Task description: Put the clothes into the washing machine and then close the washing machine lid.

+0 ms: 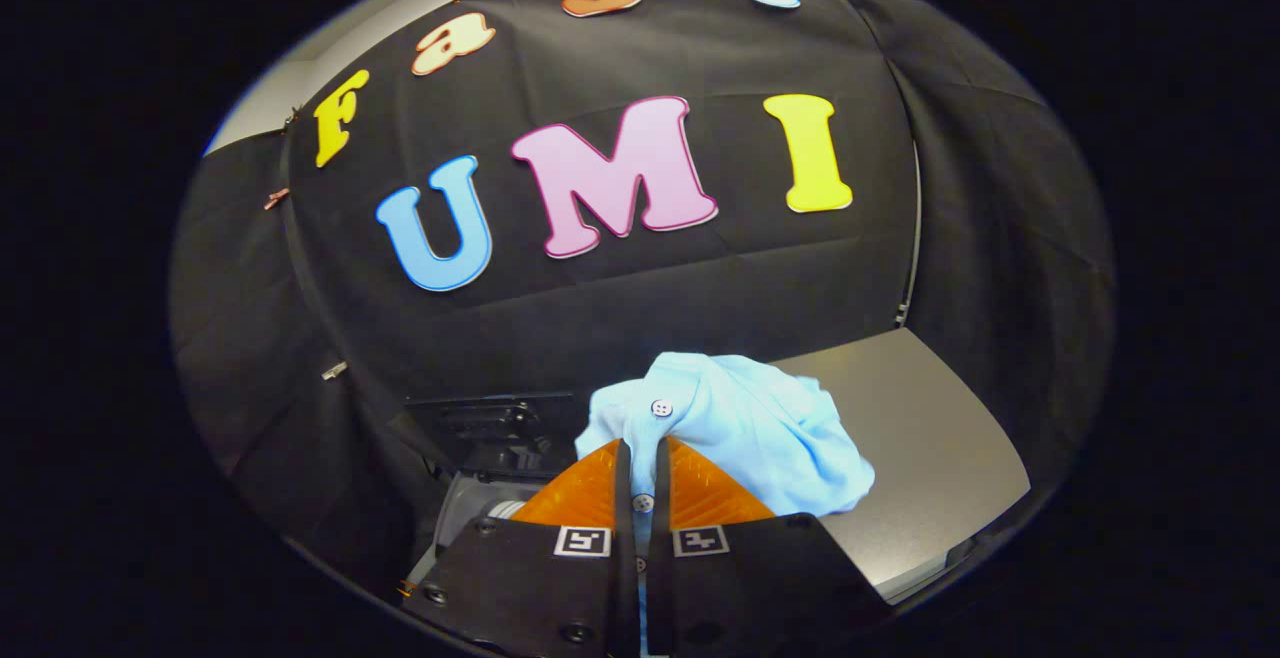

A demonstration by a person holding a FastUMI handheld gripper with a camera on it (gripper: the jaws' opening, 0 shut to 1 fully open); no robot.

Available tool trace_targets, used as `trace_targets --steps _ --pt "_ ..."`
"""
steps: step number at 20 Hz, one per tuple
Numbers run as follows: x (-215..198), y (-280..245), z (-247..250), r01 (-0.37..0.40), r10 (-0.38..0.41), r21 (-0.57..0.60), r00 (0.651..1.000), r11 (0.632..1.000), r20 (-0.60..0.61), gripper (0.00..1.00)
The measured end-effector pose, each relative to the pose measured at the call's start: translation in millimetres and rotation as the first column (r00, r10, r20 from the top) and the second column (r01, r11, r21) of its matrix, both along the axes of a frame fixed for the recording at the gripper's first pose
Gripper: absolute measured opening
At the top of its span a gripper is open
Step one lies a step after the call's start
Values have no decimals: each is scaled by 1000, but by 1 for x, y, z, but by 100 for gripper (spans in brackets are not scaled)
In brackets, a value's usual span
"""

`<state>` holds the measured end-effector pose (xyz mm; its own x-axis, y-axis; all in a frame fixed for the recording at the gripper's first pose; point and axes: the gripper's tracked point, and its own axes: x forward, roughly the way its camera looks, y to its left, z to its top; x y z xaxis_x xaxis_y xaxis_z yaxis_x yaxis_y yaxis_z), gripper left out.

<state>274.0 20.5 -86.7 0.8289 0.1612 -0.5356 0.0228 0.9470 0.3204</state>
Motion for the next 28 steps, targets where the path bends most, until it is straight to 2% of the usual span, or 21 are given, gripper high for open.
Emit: trace_targets --steps 6,10,13,17,19,22,28 --pt "-25 111 29 -149 144 92 988 985 53 8" --pt "-48 188 37 -262 252 167 965 950 77 8" --pt "-59 229 26 -325 318 167 946 931 67 8" --pt "-73 287 1 -383 386 236 922 893 36 8" --pt "-79 308 -20 -402 412 238 911 884 7 8" --pt "-76 328 -54 -402 415 199 910 894 -23 8" --pt "-43 333 -126 -336 342 88 937 938 -69 8"
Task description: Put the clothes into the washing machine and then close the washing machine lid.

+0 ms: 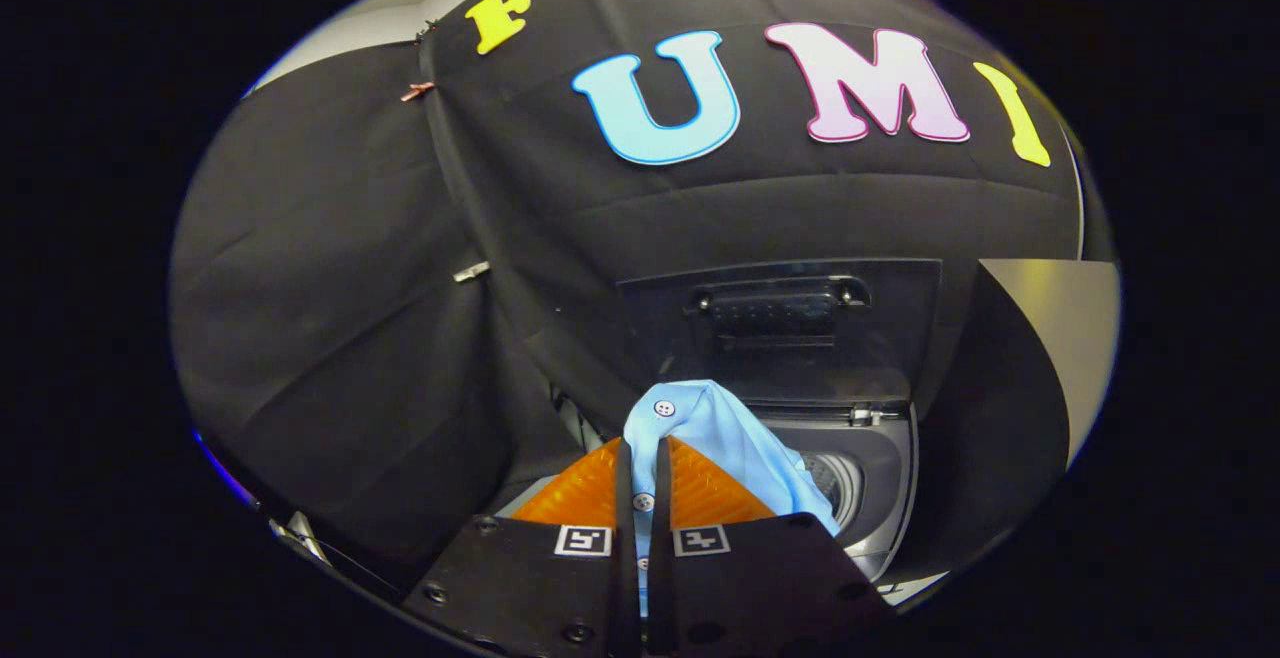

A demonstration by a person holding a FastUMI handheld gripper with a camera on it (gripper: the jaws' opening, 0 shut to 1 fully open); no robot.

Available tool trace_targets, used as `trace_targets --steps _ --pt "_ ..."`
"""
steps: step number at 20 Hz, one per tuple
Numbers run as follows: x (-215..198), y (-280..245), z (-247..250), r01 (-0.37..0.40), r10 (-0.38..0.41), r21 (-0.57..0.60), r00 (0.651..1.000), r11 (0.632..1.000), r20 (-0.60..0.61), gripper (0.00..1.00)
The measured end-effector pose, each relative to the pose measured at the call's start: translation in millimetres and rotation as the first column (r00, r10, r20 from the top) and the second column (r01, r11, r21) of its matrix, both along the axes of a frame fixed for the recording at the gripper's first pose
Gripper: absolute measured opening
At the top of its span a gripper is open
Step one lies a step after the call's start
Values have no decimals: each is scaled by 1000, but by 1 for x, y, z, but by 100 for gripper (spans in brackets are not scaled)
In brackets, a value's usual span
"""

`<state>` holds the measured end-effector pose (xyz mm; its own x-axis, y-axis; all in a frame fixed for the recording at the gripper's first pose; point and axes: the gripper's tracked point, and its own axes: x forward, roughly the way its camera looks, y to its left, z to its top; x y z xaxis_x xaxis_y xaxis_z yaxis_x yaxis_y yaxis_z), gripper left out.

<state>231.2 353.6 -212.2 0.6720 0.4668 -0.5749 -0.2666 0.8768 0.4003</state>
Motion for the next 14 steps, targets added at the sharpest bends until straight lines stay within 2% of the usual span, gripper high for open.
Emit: trace_targets --steps 3,6,11,13,14 --pt "17 -2 -45 36 -38 -45 998 998 -47 8" --pt "35 -13 -96 56 -66 -157 996 986 -63 8" --pt "44 -17 -166 171 -202 -182 964 968 -173 8" --pt "43 -25 -188 189 -233 -222 953 956 -192 11" --pt "42 -25 -194 186 -233 -237 954 954 -189 16"
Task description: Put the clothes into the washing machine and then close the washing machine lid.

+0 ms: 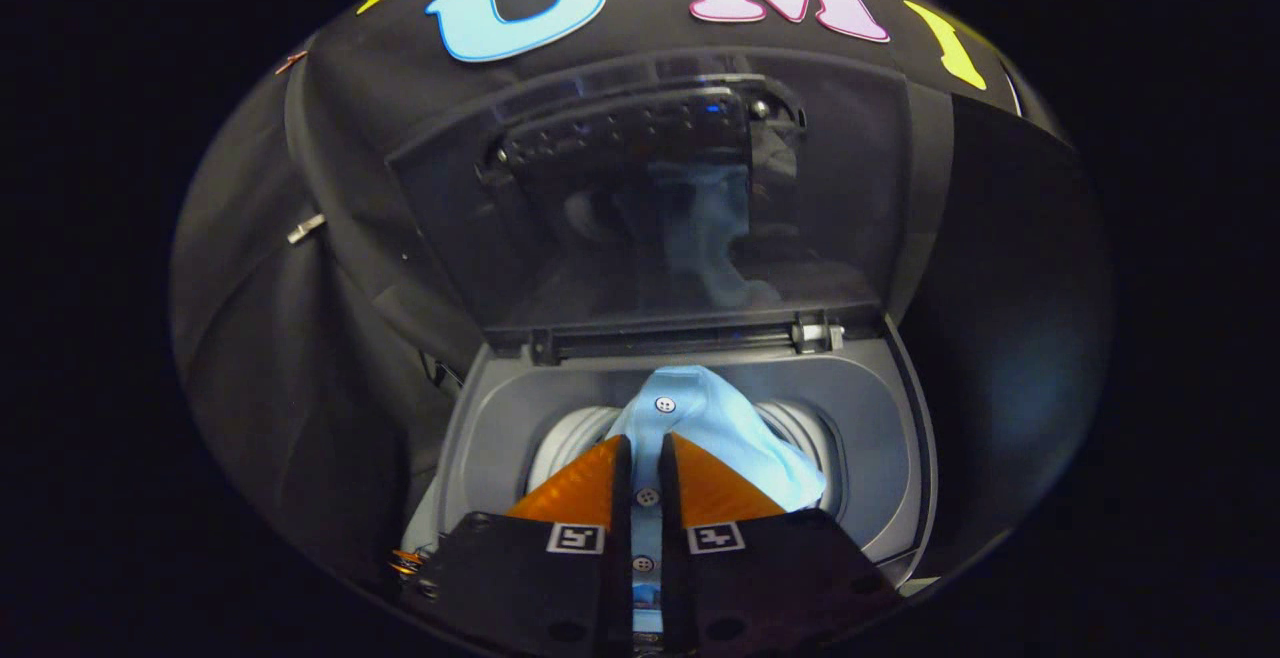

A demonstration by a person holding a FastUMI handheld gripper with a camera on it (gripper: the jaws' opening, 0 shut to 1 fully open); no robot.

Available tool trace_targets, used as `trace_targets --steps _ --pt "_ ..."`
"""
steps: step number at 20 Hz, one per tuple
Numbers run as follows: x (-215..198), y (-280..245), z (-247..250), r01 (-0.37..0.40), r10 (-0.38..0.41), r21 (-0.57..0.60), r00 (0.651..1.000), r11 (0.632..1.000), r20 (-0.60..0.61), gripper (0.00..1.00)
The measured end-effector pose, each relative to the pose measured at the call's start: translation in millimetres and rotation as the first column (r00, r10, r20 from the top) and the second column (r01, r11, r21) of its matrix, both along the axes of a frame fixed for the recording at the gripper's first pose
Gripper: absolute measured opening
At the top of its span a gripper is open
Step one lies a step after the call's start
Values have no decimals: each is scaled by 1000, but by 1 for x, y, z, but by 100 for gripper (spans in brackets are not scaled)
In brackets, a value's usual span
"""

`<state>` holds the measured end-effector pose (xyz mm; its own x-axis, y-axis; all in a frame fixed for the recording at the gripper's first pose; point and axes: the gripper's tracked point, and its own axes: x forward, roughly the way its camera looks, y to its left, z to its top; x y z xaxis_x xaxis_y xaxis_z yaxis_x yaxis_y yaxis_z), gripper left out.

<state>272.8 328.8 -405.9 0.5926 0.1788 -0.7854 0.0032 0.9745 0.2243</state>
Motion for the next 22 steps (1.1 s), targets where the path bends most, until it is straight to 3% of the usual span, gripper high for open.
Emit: trace_targets --steps 6,9,13,22 --pt "-4 -4 -1 -21 25 -137 999 990 28 100" --pt "-1 -4 31 -11 29 -156 993 988 116 100" --pt "1 2 94 24 -1 -89 970 996 243 100" --pt "32 -21 229 101 -71 -35 866 994 496 100"
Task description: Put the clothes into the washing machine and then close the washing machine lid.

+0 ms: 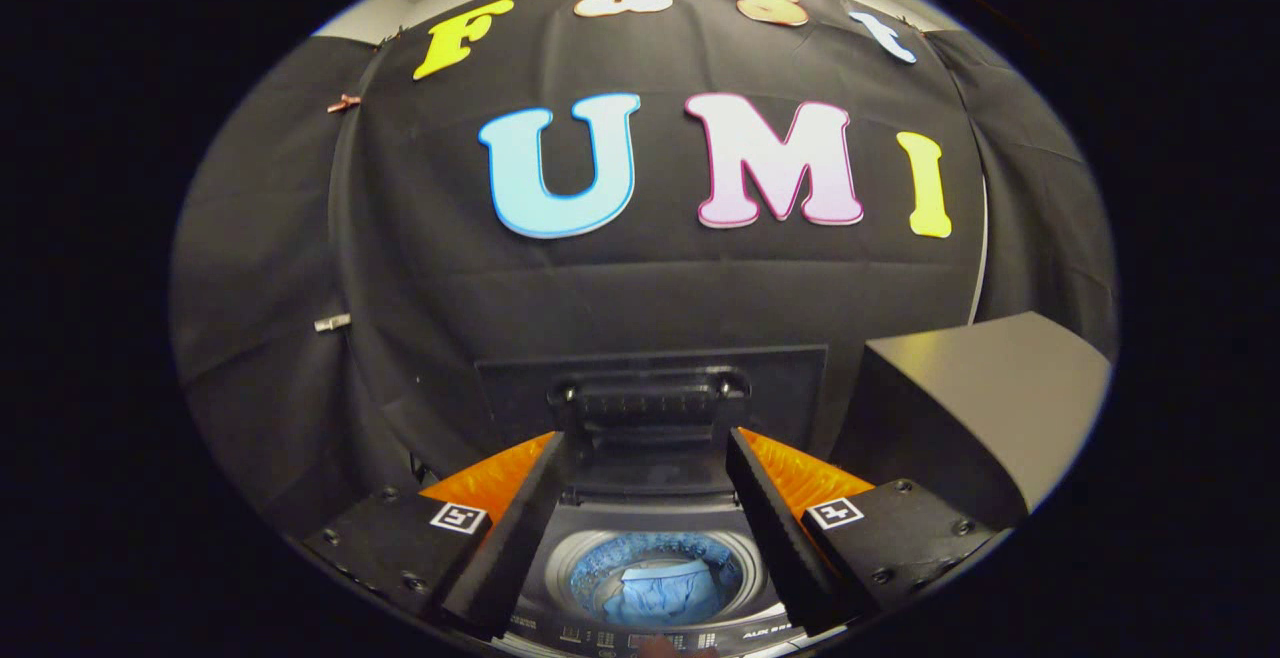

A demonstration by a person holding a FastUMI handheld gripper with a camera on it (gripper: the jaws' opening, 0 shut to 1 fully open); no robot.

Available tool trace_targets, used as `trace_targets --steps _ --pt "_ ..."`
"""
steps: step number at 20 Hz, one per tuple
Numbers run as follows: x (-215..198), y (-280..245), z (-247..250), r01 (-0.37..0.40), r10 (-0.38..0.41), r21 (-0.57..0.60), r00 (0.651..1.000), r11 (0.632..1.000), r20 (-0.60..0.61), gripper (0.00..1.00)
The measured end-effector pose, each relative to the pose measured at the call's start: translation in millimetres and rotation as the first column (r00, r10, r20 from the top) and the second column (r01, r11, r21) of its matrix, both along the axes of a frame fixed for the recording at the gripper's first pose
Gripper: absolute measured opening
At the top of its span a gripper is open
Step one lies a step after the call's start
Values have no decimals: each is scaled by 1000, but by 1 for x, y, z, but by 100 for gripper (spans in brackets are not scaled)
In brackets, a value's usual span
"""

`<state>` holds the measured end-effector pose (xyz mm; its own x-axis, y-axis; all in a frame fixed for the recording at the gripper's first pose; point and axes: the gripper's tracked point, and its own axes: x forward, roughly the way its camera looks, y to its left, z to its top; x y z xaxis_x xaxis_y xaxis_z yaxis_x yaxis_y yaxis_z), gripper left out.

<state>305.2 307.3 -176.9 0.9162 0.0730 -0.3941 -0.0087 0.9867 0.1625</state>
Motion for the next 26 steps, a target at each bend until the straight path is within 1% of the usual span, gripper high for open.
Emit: trace_targets --steps 5,7,11,14,18,19,23,26 --pt "20 -17 43 -27 34 -62 993 998 112 100" --pt "28 -18 50 -37 45 -65 990 997 131 100" --pt "56 -32 63 -21 32 -67 986 998 165 100" --pt "83 -39 56 -13 21 -57 988 998 154 100" --pt "120 -46 36 -13 25 -94 992 995 127 100" --pt "129 -44 31 -20 30 -87 992 996 120 100" --pt "161 -36 -7 -34 35 -60 999 998 13 100" --pt "173 -33 -34 -40 36 -65 997 997 -73 100"
